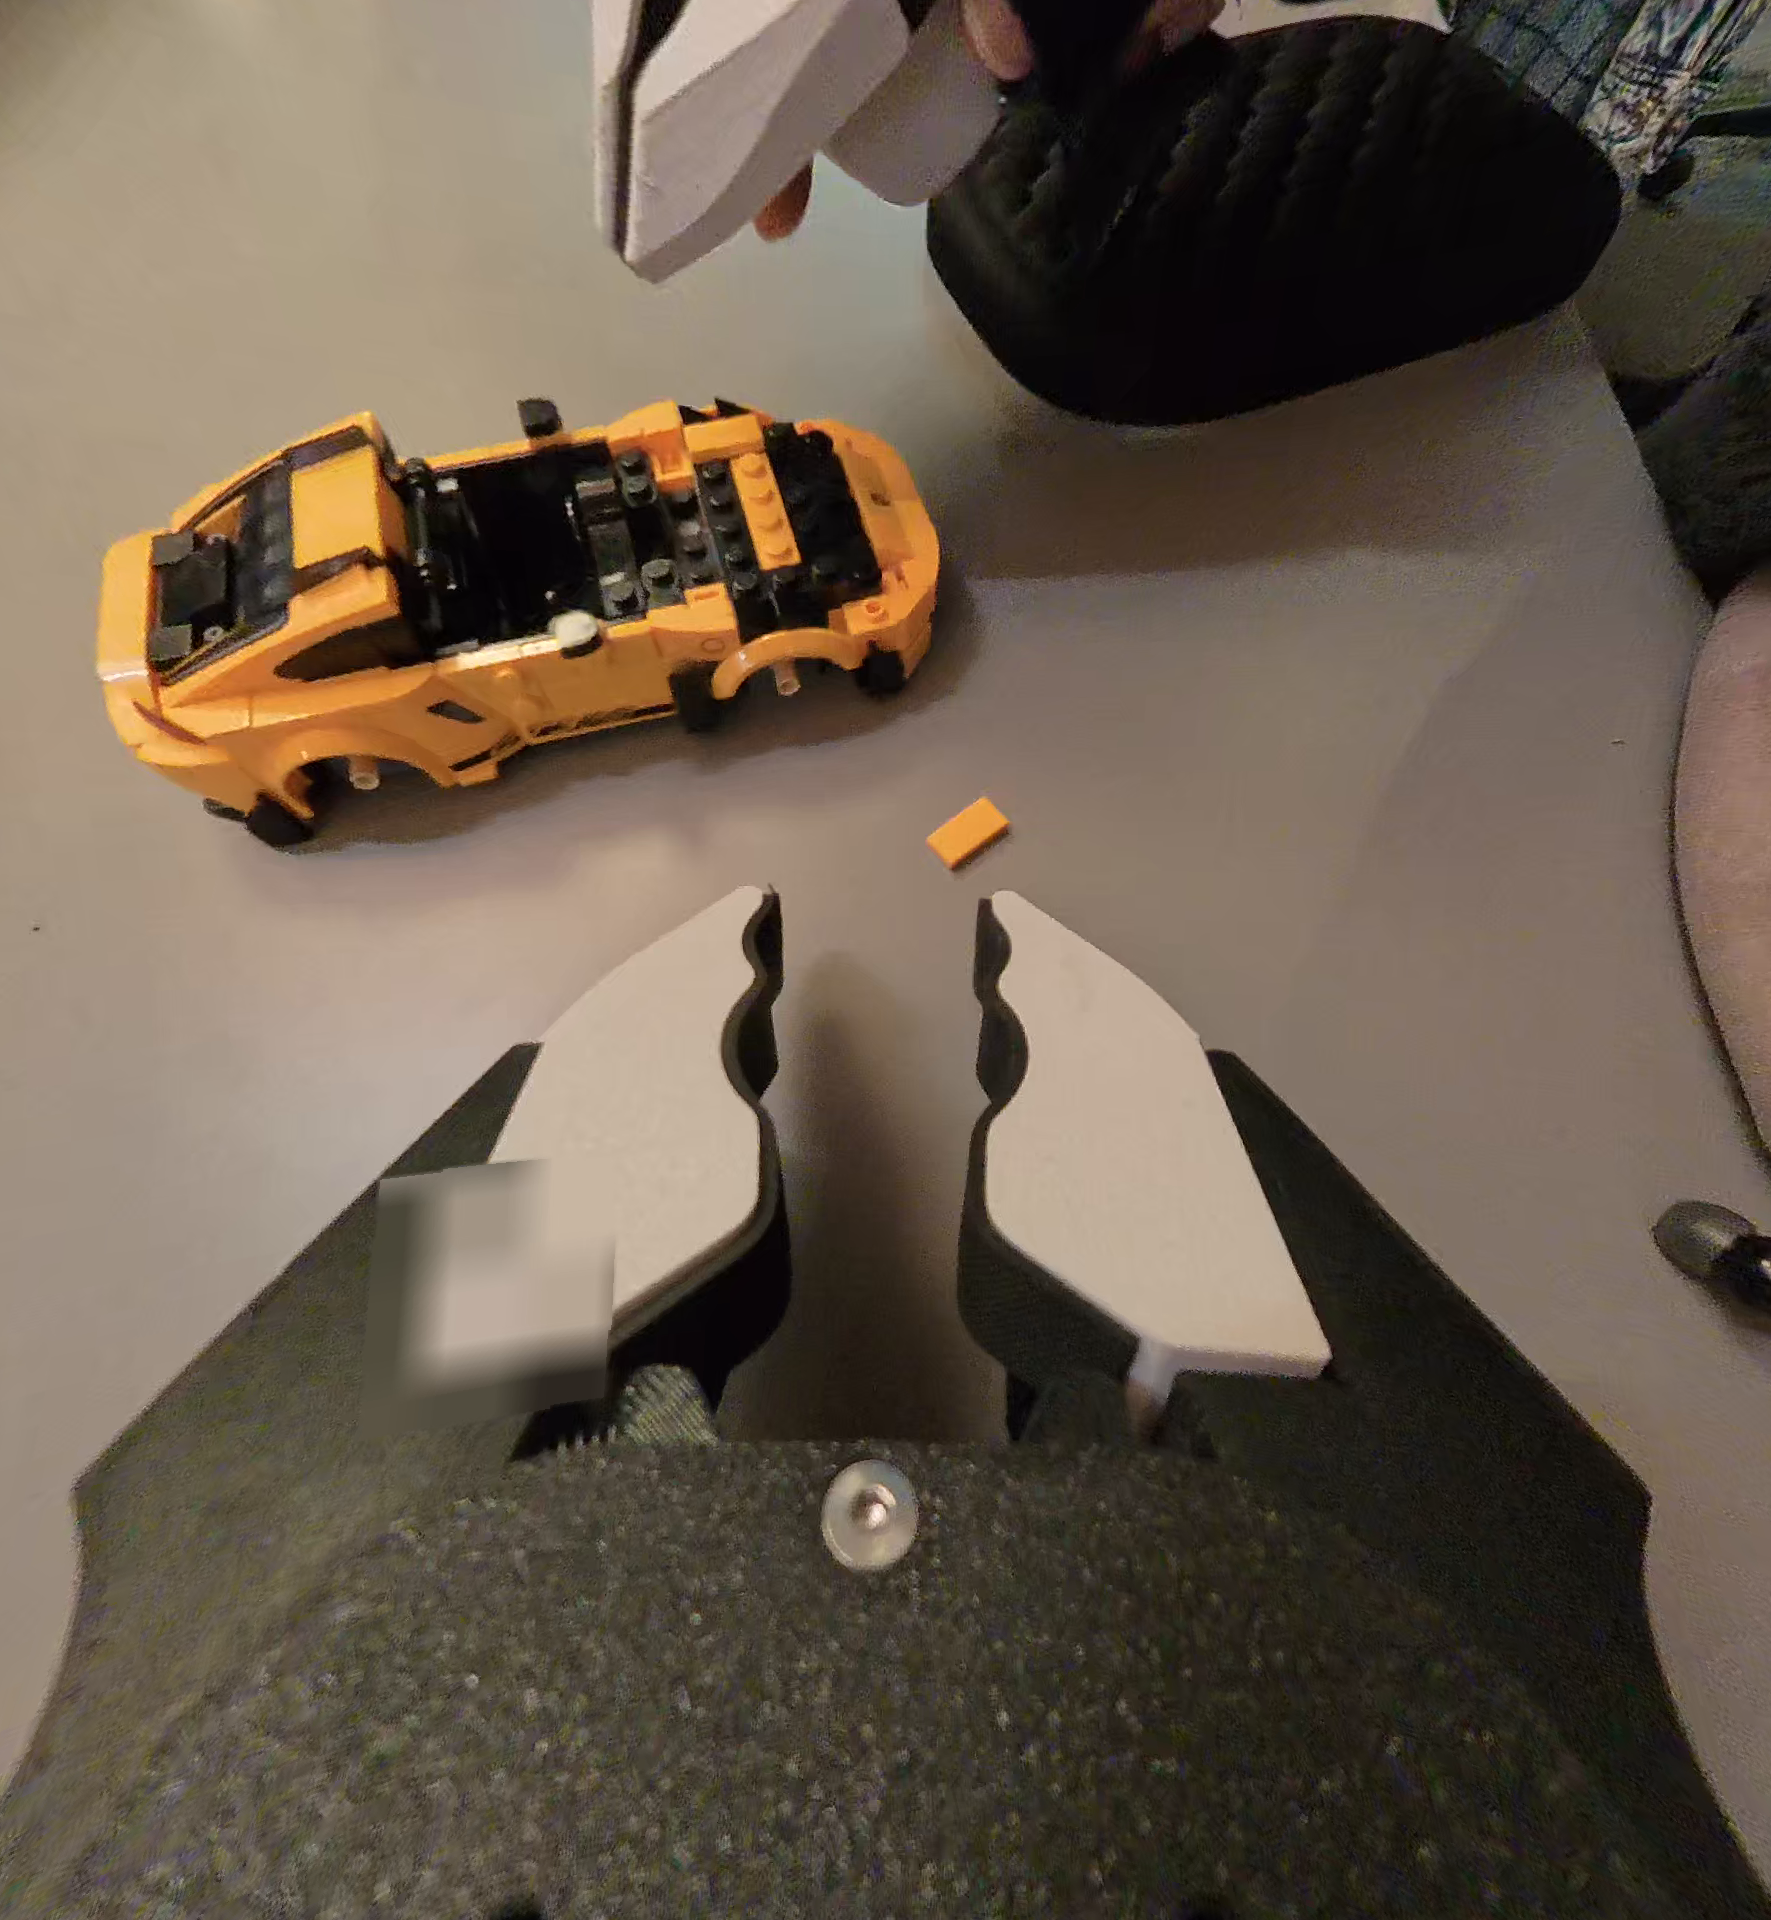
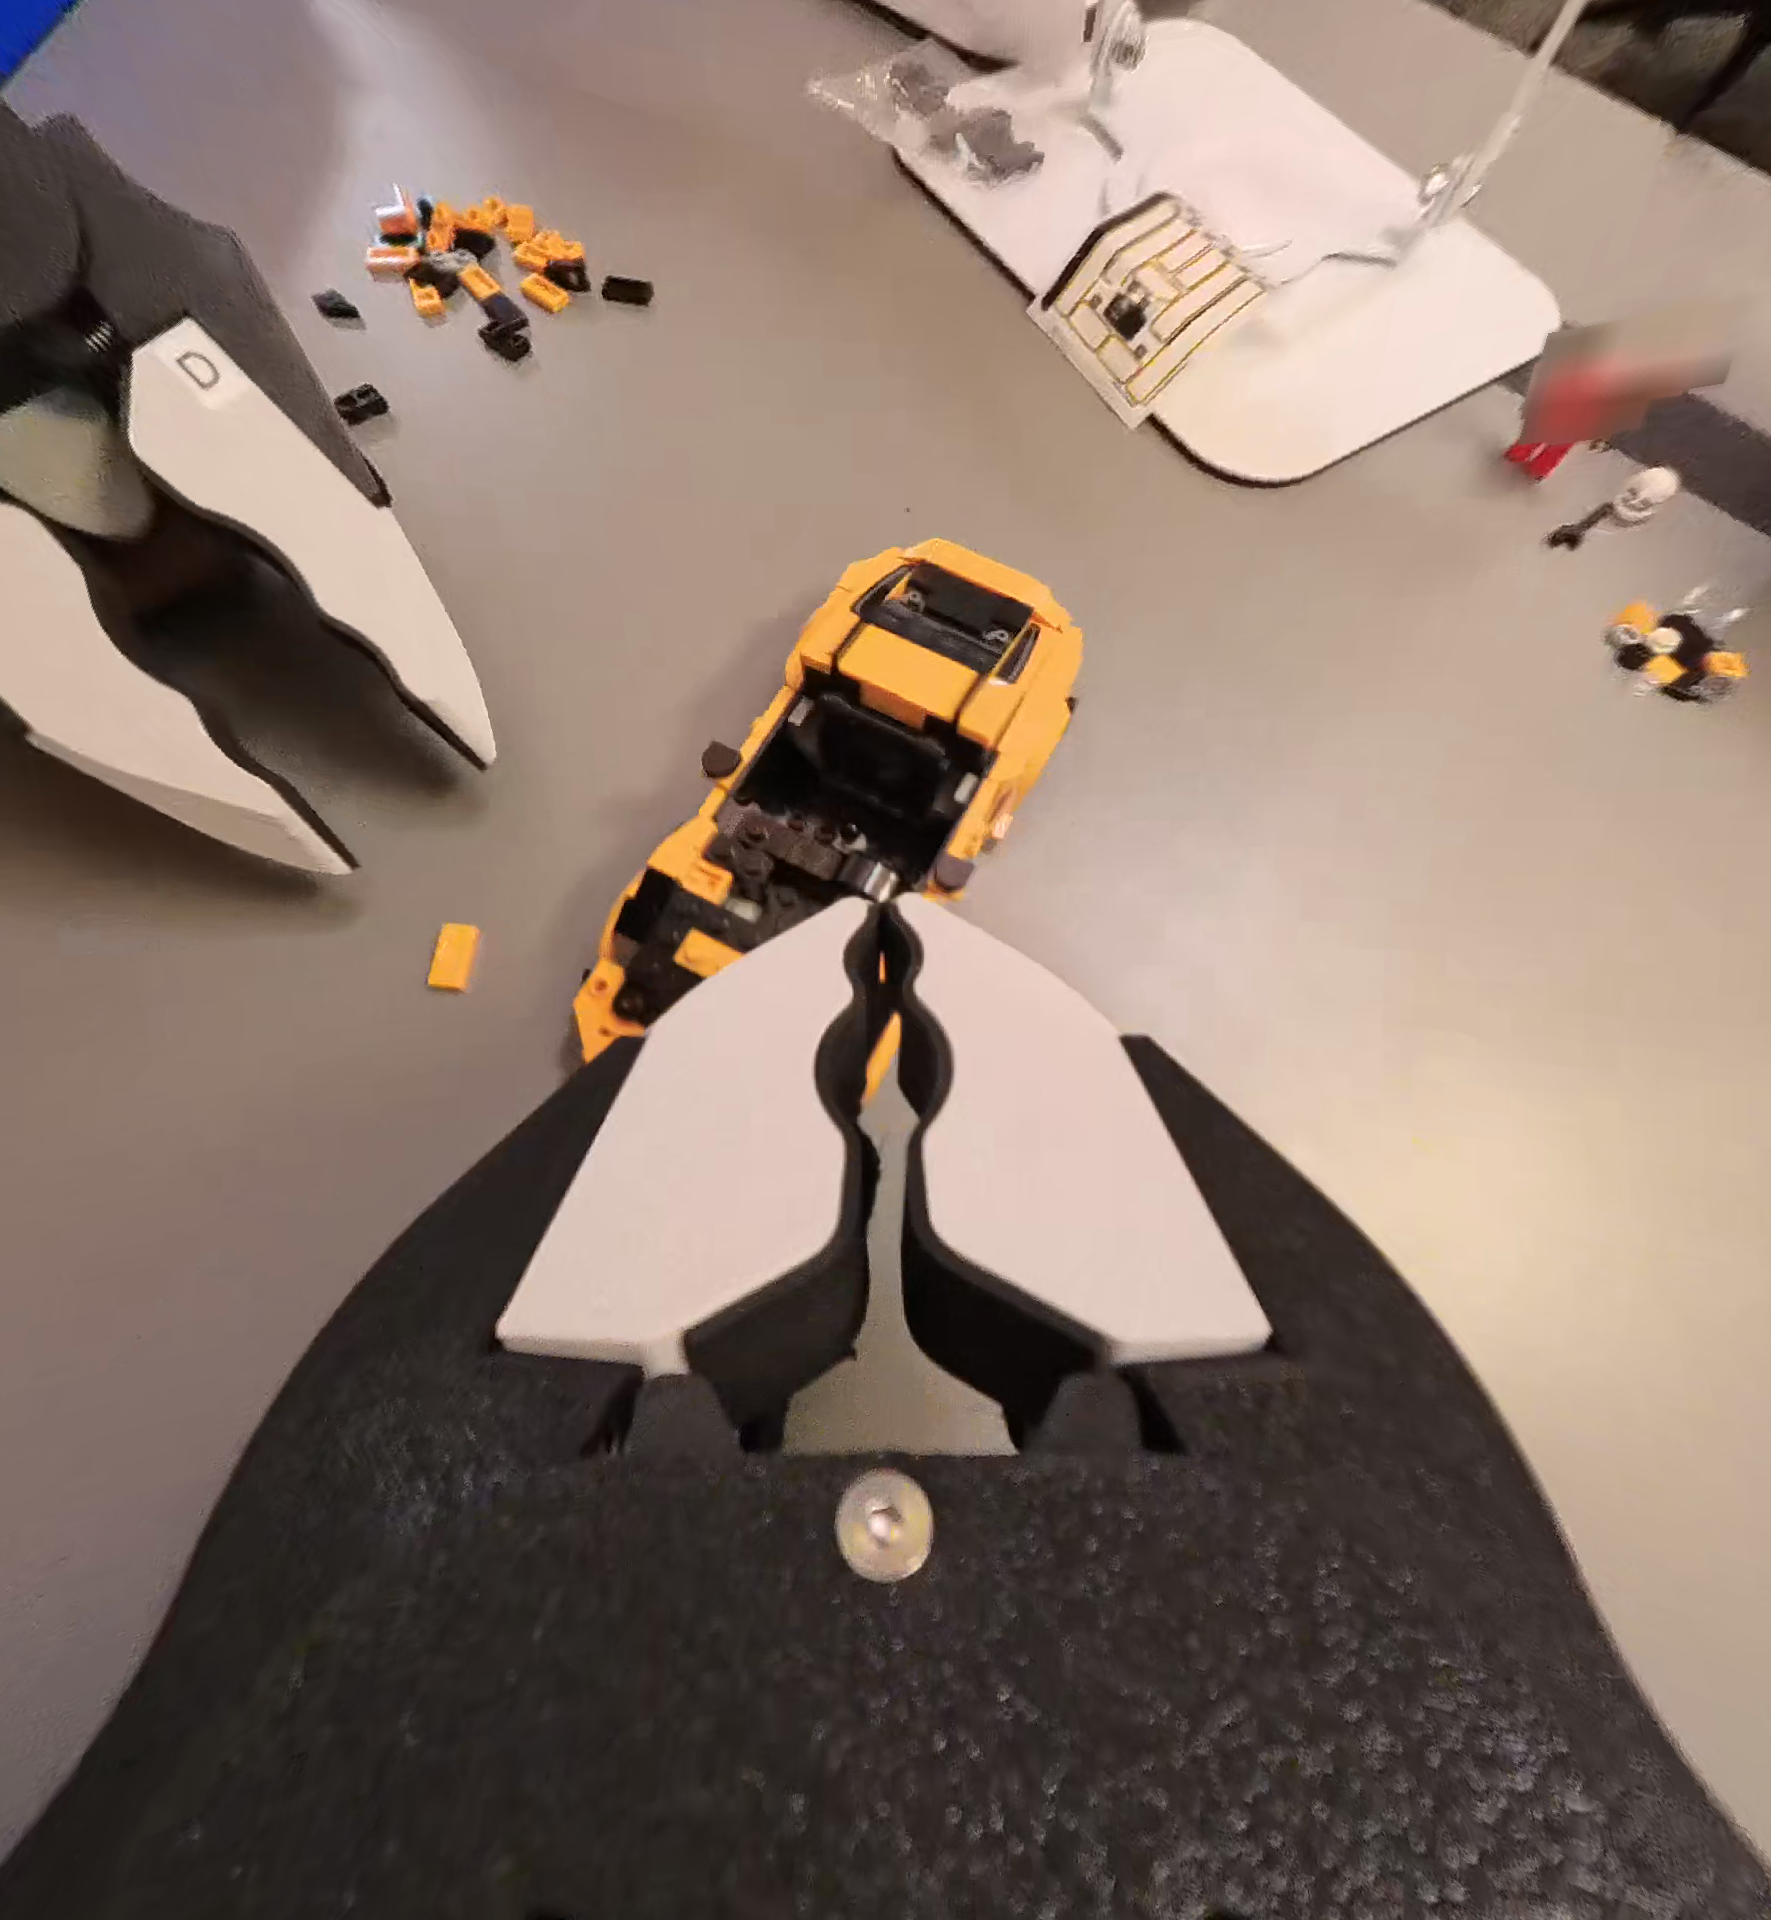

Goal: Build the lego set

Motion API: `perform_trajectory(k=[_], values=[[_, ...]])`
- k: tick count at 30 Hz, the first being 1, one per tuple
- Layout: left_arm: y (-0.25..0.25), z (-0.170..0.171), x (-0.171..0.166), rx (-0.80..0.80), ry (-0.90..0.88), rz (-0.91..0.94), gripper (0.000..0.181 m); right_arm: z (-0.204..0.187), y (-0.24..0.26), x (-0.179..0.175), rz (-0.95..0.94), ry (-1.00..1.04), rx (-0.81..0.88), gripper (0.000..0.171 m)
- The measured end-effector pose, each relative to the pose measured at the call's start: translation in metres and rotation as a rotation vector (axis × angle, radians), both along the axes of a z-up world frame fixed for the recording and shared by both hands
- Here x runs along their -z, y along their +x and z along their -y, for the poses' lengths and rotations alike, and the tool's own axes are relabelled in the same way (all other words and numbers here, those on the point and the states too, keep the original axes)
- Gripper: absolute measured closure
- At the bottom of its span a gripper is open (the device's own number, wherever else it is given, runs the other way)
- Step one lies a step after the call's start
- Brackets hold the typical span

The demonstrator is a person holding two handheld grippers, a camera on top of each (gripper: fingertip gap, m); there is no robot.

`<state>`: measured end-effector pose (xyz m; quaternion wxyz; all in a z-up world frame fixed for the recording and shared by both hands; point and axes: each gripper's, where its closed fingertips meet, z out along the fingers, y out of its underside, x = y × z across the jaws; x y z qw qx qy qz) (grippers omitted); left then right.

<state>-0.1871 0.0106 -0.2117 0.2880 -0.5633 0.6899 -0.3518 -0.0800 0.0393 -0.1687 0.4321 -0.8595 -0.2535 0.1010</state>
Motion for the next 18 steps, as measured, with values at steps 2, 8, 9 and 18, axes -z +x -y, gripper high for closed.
perform_trajectory(k=[2, 8, 9, 18], values=[[0.002, 0.005, 0.003, -0.009, -0.029, -0.06, 0.147, 0.007, 0.004, -0.006, -0.036, 0.055, 0.005, 0.171], [0.011, 0.021, 0.003, -0.173, -0.192, -0.203, 0.151, 0.021, 0.026, -0.018, -0.118, 0.098, 0.0, 0.133], [0.014, 0.023, 0.004, -0.212, -0.202, -0.214, 0.152, 0.022, 0.03, -0.019, -0.124, 0.11, -0.008, 0.134], [0.023, 0.021, 0.015, -0.486, -0.108, -0.293, 0.155, 0.029, 0.051, -0.016, -0.194, 0.166, -0.085, 0.14]])
